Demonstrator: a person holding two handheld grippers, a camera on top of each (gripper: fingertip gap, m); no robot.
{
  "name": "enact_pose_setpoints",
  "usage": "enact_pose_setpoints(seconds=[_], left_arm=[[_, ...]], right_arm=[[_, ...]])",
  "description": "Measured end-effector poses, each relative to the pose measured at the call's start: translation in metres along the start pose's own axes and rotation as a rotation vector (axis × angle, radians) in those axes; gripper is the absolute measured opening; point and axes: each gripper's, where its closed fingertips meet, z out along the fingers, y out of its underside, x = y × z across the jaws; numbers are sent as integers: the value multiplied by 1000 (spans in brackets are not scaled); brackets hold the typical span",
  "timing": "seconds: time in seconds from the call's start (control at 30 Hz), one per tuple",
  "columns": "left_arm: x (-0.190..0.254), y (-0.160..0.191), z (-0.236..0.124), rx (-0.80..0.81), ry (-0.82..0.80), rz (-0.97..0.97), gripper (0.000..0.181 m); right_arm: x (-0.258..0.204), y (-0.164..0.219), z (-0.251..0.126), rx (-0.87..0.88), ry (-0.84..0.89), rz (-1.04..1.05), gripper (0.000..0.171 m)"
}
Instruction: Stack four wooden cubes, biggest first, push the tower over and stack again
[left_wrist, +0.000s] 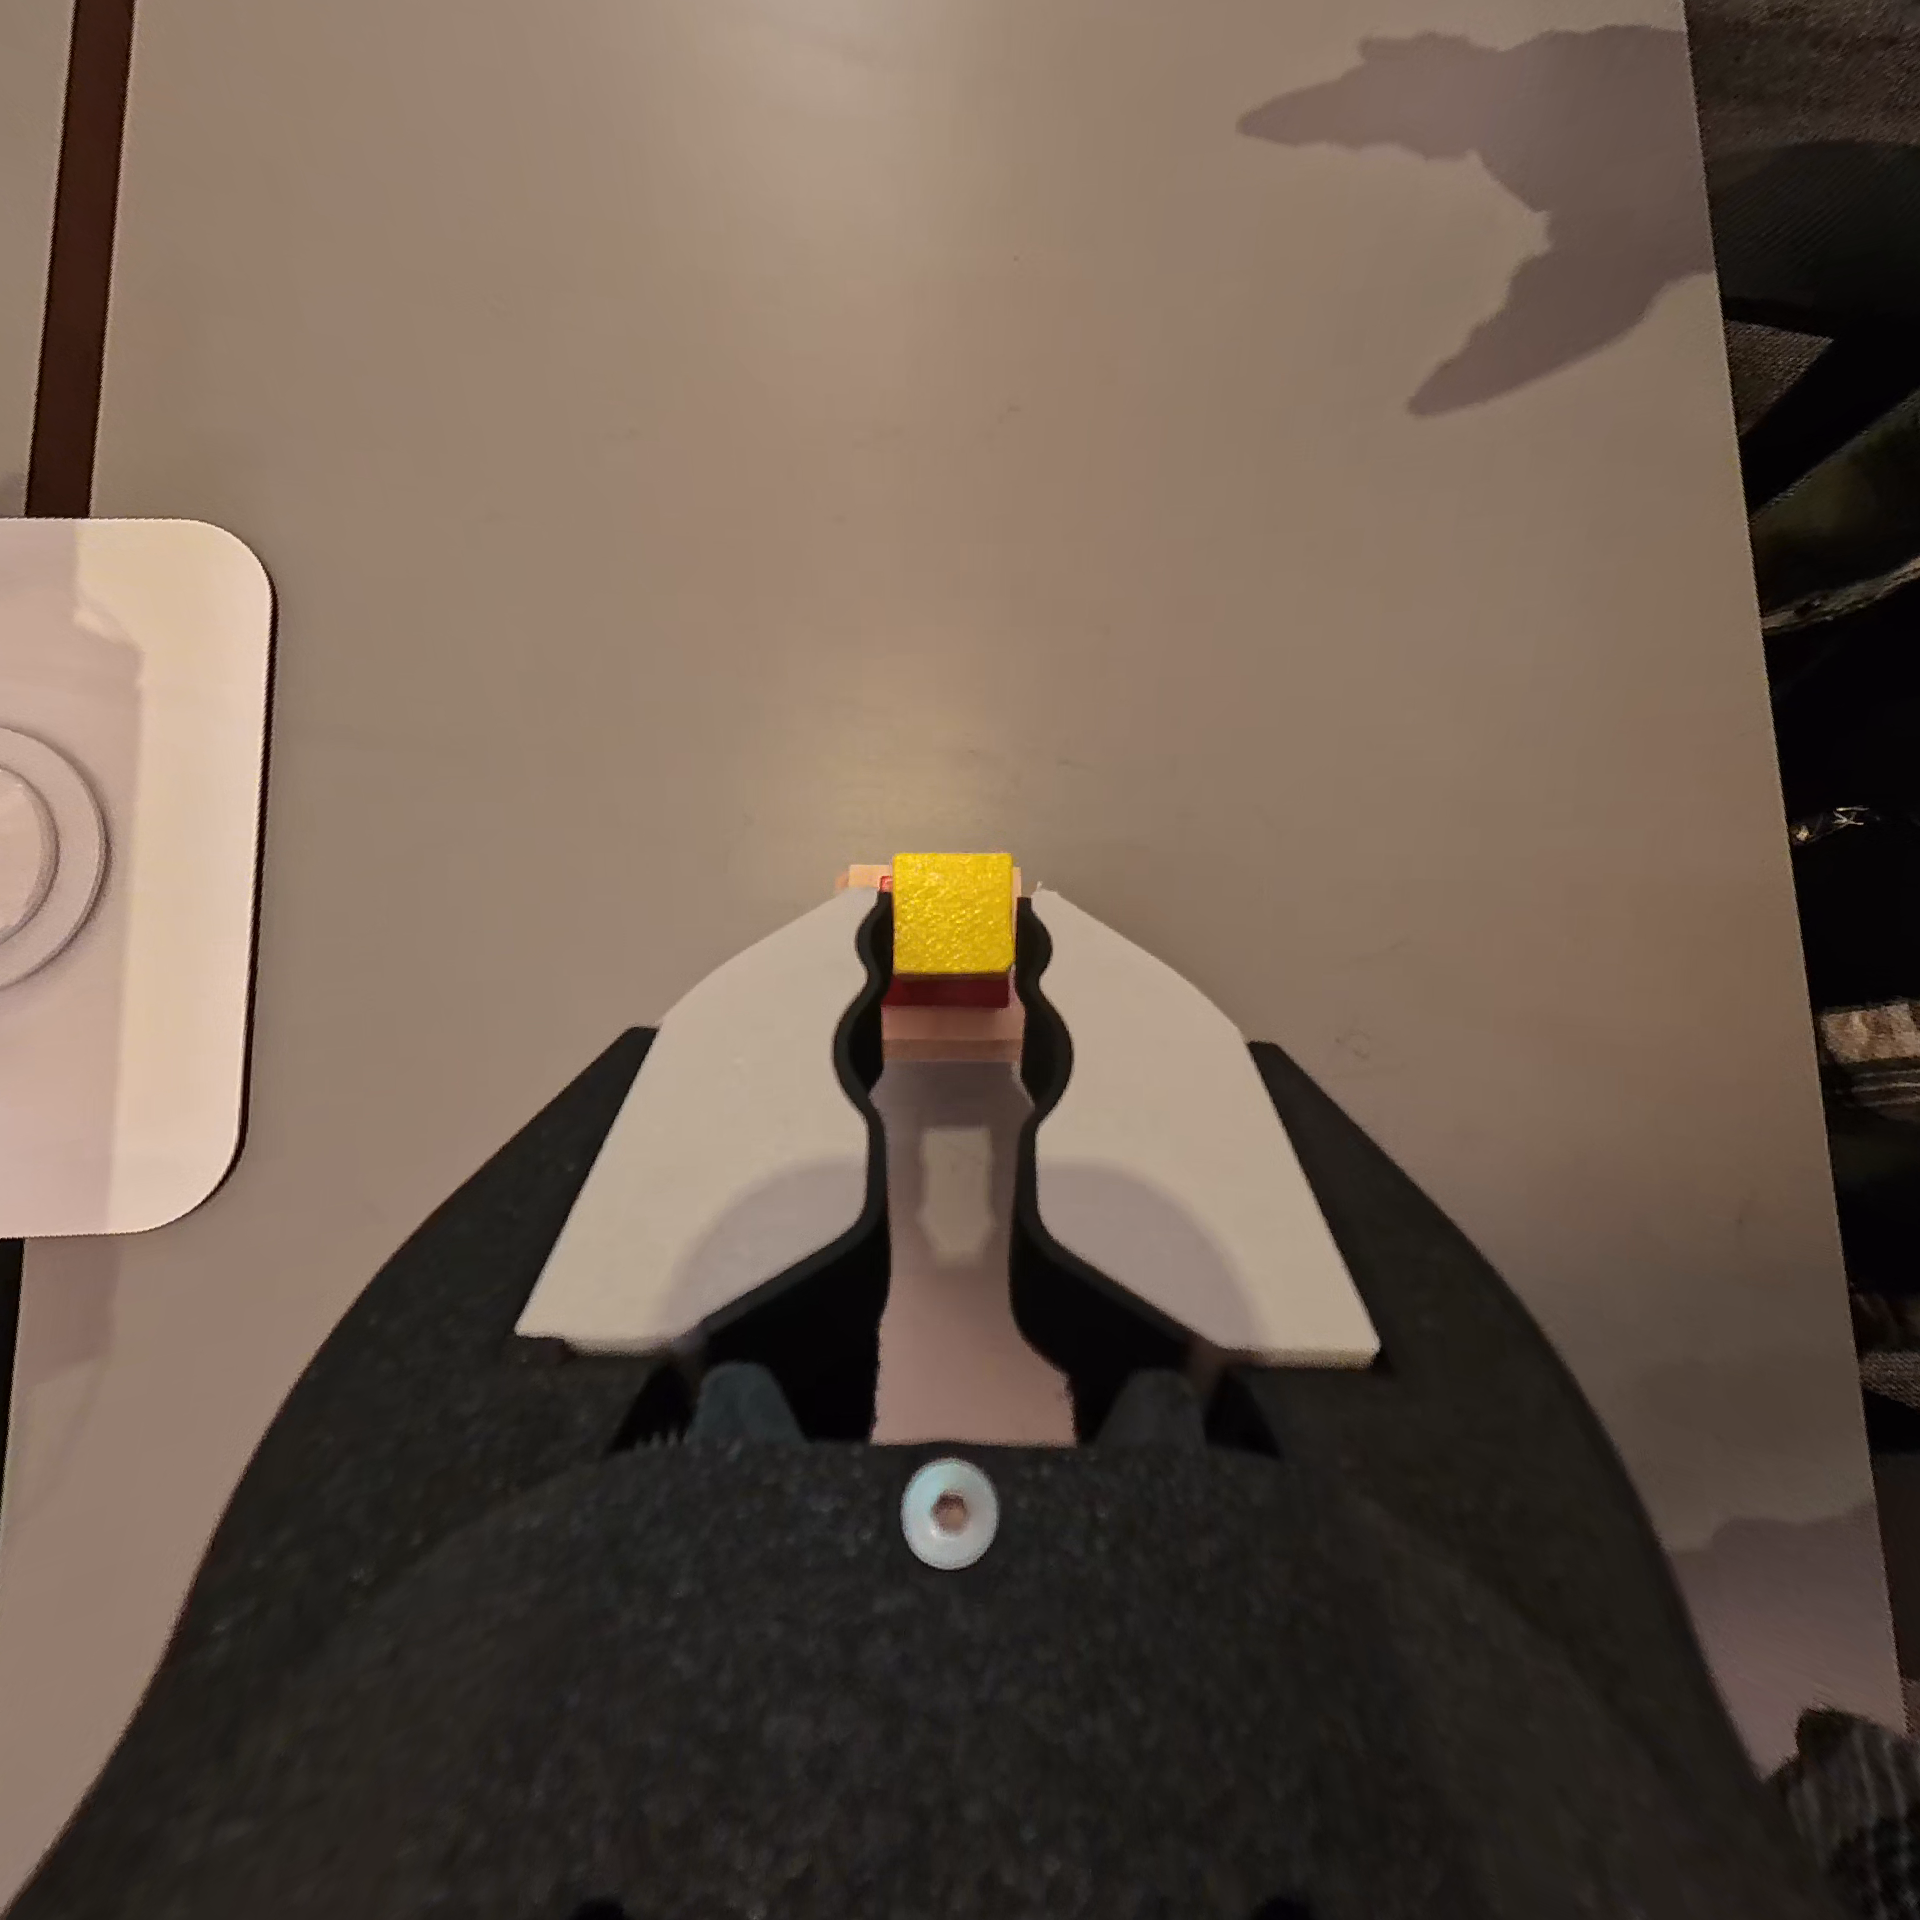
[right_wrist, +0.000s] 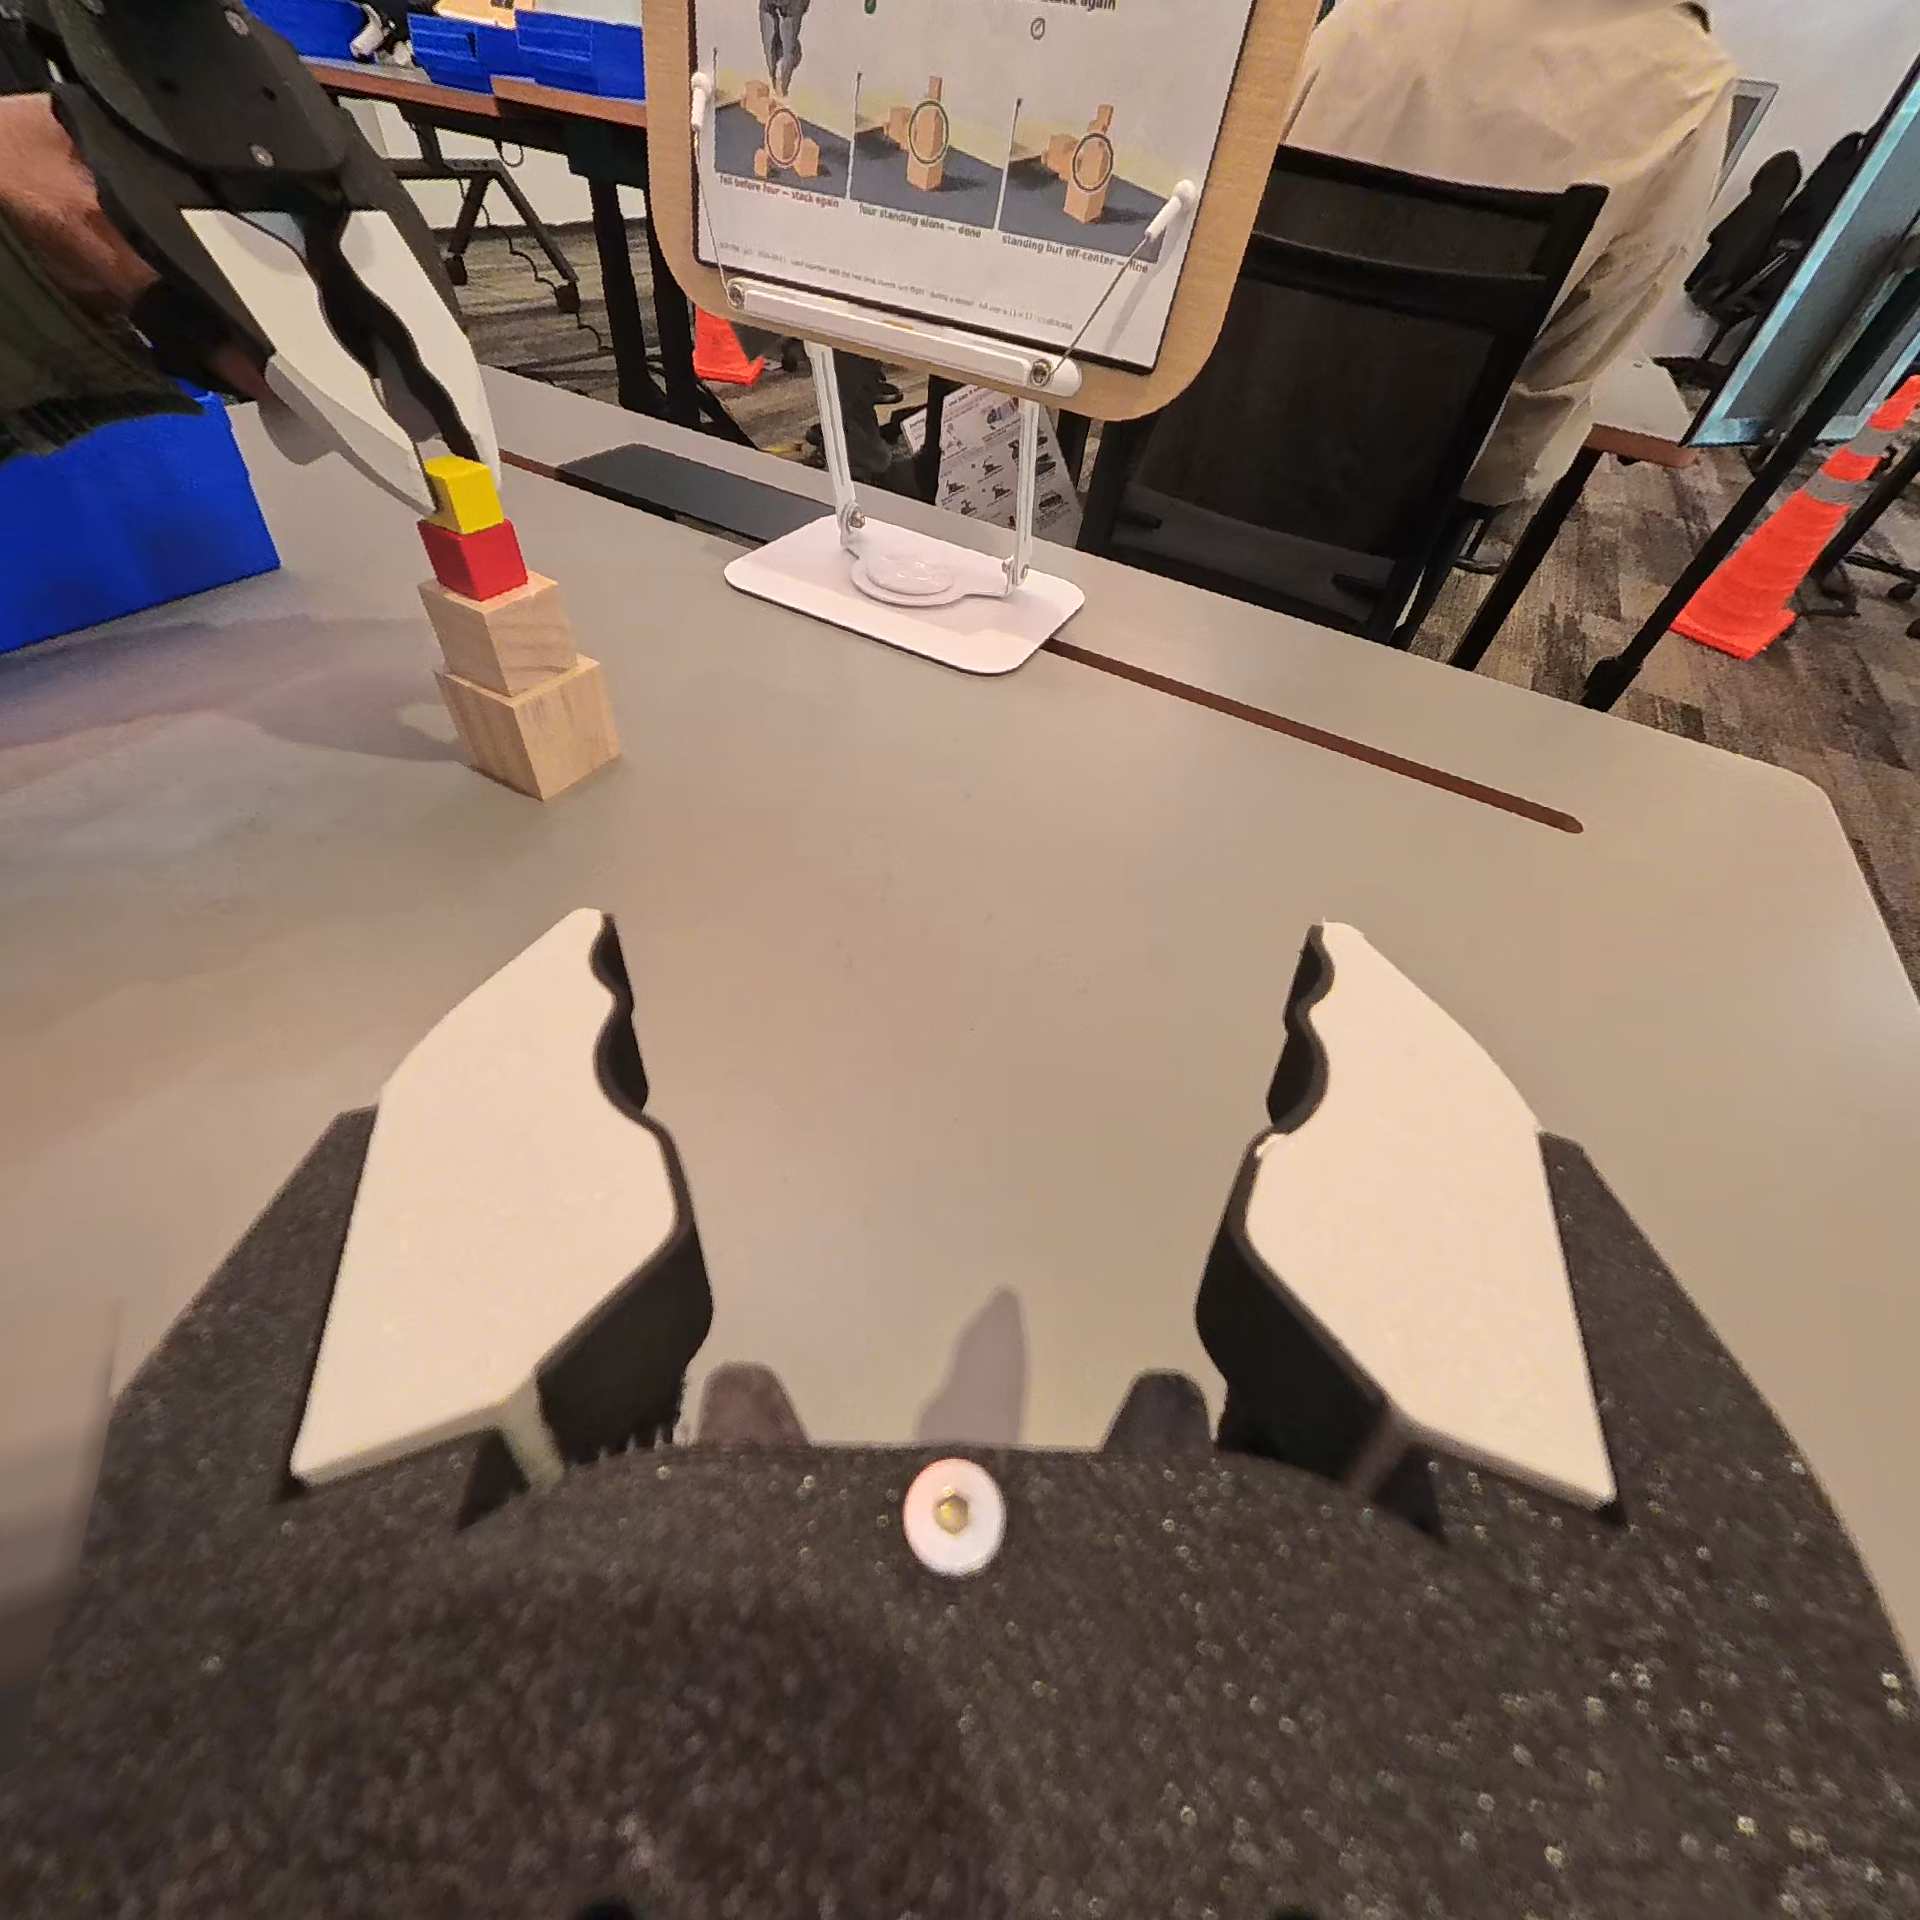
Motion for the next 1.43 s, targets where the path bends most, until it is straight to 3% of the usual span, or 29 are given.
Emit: enact_pose_setpoints(seconds=[0.43,0.73,0.87,1.07,1.43], left_arm=[[-2,-12,-24,82,-53,-19,40],[31,-24,-79,315,-348,-103,69],[72,-12,-83,490,-474,-183,81],[134,13,-85,720,-521,-335,92],[154,63,-110,657,-798,-424,111]], right_arm=[[2,1,-1,-6,8,-3,118],[9,9,4,-60,28,13,118],[9,14,15,-111,27,10,118],[0,18,45,-208,-1,-7,113],[-20,32,112,-376,-29,48,104]])
